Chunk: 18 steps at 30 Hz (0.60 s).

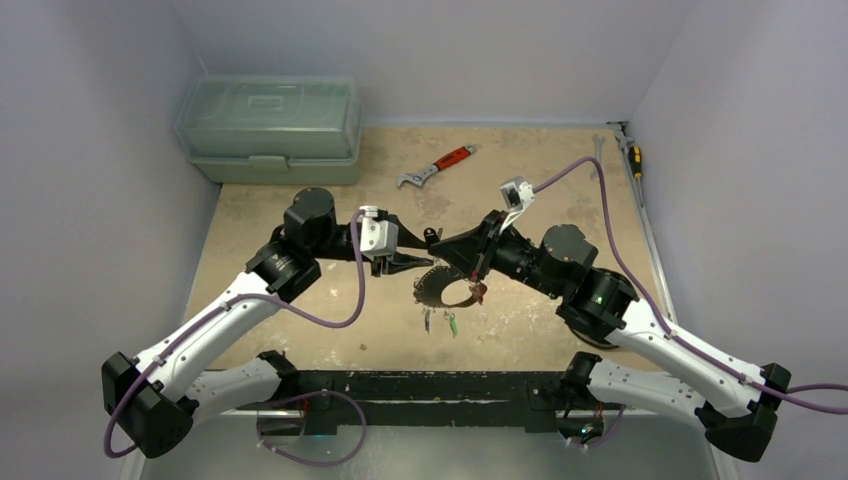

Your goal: Put the keys on the keyring

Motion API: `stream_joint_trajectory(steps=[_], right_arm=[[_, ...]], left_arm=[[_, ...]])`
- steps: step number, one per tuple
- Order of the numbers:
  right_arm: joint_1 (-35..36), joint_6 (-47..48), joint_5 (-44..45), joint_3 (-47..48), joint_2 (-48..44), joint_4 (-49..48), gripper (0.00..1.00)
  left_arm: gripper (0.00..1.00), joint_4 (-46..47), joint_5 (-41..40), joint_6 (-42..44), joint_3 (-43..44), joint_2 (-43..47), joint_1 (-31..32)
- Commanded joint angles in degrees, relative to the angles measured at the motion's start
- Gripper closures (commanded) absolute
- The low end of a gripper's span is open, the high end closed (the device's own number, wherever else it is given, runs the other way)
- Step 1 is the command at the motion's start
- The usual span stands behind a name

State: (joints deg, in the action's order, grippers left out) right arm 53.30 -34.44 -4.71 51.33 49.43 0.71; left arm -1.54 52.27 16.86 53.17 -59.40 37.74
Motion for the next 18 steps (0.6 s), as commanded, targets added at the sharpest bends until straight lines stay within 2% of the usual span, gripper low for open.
stream_joint_trajectory(steps=[1,6,12,15,18], right_arm=[[0.2,1.5,-1.8,0.6,-0.9,-5.1,1.00],[0.2,2.1,-2.1,0.4,-1.6,-5.2,1.00],[0.2,2.2,-3.3,0.6,-1.5,-6.5,1.00],[0.2,2.0,-3.7,0.7,-1.3,-7.2,1.00],[0.2,1.8,-4.0,0.7,-1.1,-7.8,1.00]], left_arm=[[0.73,6.1,5.2,-4.9,1.1,0.3,-1.1],[0.68,6.2,7.3,-6.6,1.5,0.0,-2.0],[0.73,8.3,10.3,-8.7,1.3,-1.8,-2.0],[0.78,11.0,11.4,-11.1,0.7,-3.2,-2.0],[0.93,17.0,11.1,-14.9,-0.8,-4.4,-2.0]])
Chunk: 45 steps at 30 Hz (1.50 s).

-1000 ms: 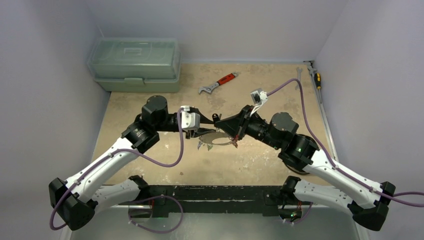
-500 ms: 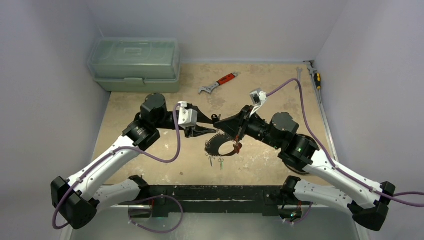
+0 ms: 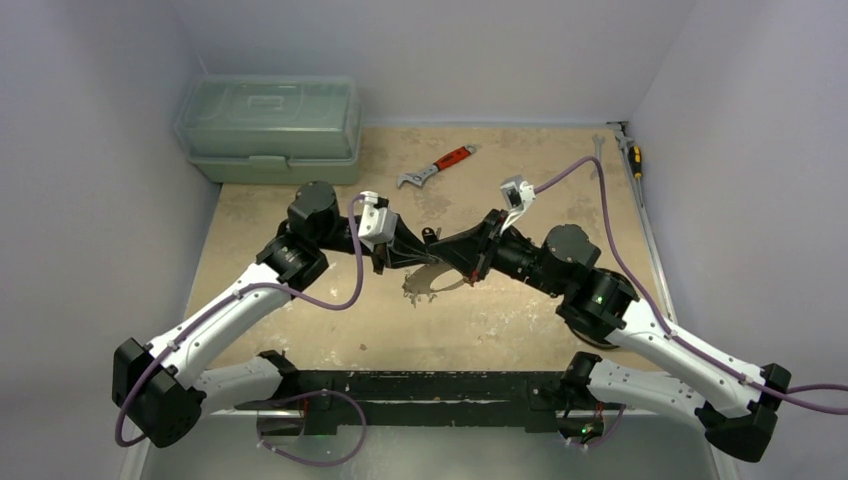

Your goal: Put the keys on the keyring

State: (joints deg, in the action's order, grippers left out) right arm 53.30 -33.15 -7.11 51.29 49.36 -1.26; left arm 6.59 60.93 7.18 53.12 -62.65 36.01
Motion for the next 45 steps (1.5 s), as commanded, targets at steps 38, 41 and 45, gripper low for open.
stream_joint_trajectory(steps=[38,41,45], right_arm=[[0.2,8.4,7.6,-10.6,-11.6,-4.8,1.00],[0.2,9.5,7.3,-11.2,-11.5,-5.8,1.00],[0.2,10.0,5.8,-14.8,-11.2,-13.0,1.00]], left_arm=[[1.00,18.4,-2.3,-18.1,-3.9,-0.4,-2.4],[1.00,20.9,-3.6,-20.5,-4.6,0.0,-2.4],[1.00,26.8,-5.3,-25.8,-6.1,0.1,-2.4]])
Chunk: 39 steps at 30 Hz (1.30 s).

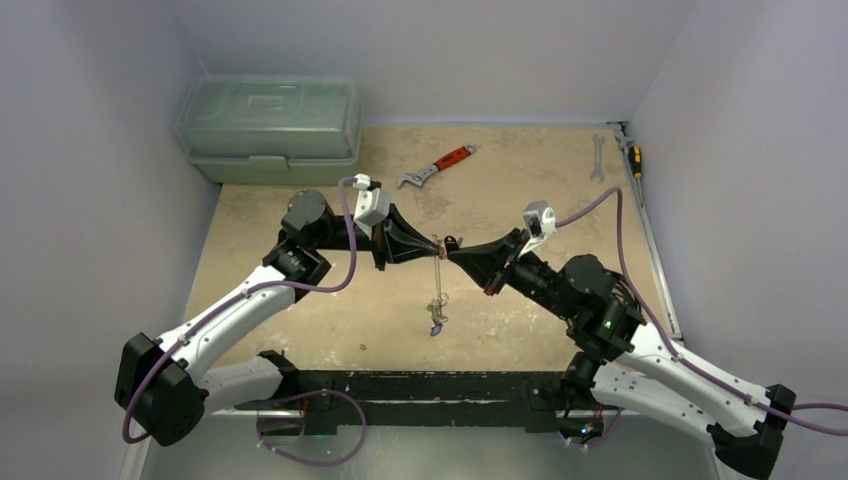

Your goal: Put the keys on the keyring

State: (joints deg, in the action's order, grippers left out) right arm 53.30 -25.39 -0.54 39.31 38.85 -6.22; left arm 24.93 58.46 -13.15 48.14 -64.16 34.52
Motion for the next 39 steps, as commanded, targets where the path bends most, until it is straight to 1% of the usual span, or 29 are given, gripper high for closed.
stream_joint_trajectory(steps=[1,4,11,16,19,20,23,25,26,27,30,32,35,39], right_arm=[[0.2,2.2,-1.4,-3.7,-0.5,-9.9,1.00],[0.2,2.2,-1.4,-4.3,0.5,-13.8,1.00],[0.2,5.1,-2.5,1.7,4.7,-15.2,1.00],[0.2,6.1,-2.7,3.2,5.8,-15.6,1.00],[0.2,6.7,-1.6,2.9,5.5,-14.9,1.00],[0.2,6.8,-1.2,2.8,5.2,-14.7,1.00],[0.2,7.2,-0.2,2.5,4.9,-13.6,1.00],[0.2,7.3,0.3,2.4,5.0,-13.0,1.00],[0.2,7.3,0.4,2.2,5.2,-12.8,1.00],[0.2,7.2,0.4,2.1,5.6,-12.6,1.00],[0.2,6.8,1.6,2.1,7.3,-12.3,1.00],[0.2,6.4,1.5,2.3,8.7,-12.3,1.00],[0.2,6.0,1.8,2.7,10.8,-12.6,1.00],[0.2,6.3,5.4,3.6,13.5,-12.2,1.00]], left_arm=[[1.00,9.3,-3.4,-6.2,-1.3,1.6,-0.9],[1.00,9.0,-4.6,-6.5,-1.4,1.5,-0.9],[1.00,8.5,-5.2,-6.8,-2.1,1.3,-0.9],[1.00,5.5,-5.9,-4.6,-2.2,1.8,-0.9],[1.00,0.7,-7.2,-1.1,-0.9,2.1,-0.9],[0.93,-1.9,-7.9,0.3,-0.4,2.3,-0.9],[0.63,-7.4,-11.1,5.2,0.5,4.0,-1.0],[0.27,-9.7,-15.2,8.6,0.1,5.8,-1.0],[0.17,-10.5,-17.4,9.8,-0.5,7.0,-1.0],[0.13,-11.5,-20.5,11.2,-0.8,8.2,-1.0],[0.07,-12.9,-31.8,16.3,-2.9,11.4,-1.0],[0.05,-14.3,-39.1,19.1,-3.8,12.5,-1.0],[0.03,-16.2,-49.3,19.9,-3.4,13.5,-1.0],[0.01,-17.0,-62.6,20.6,-3.3,14.9,-1.0]])
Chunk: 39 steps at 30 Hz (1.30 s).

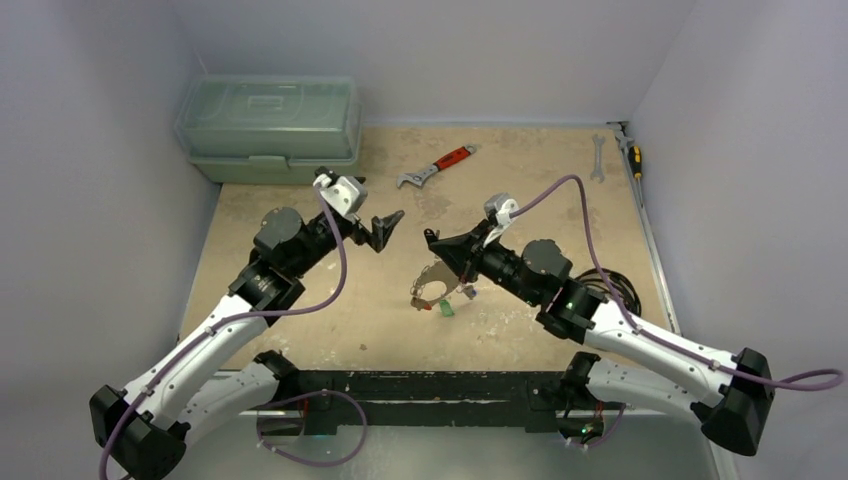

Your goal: Put the keys on the keyring

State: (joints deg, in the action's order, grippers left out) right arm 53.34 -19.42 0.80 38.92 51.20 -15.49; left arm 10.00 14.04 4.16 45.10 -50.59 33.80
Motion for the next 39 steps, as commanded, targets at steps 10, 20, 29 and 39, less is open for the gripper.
stream_joint_trajectory(steps=[10,20,29,39], right_arm=[[0.2,4.3,7.3,8.7,10.4,-2.1,1.00],[-1.3,18.8,11.8,19.5,22.1,-0.6,1.00],[-8.9,35.7,5.5,21.7,20.7,0.7,1.00],[-18.1,49.4,-1.3,21.8,16.1,3.6,1.00]], left_arm=[[0.01,-6.1,-35.5,2.5,2.0,1.5,-0.3],[0.01,-8.2,-35.2,2.1,3.2,0.3,-0.3],[0.01,-8.9,-34.3,2.2,3.3,-0.5,-0.3],[0.01,-8.9,-33.5,2.1,3.3,-0.9,-0.3]])
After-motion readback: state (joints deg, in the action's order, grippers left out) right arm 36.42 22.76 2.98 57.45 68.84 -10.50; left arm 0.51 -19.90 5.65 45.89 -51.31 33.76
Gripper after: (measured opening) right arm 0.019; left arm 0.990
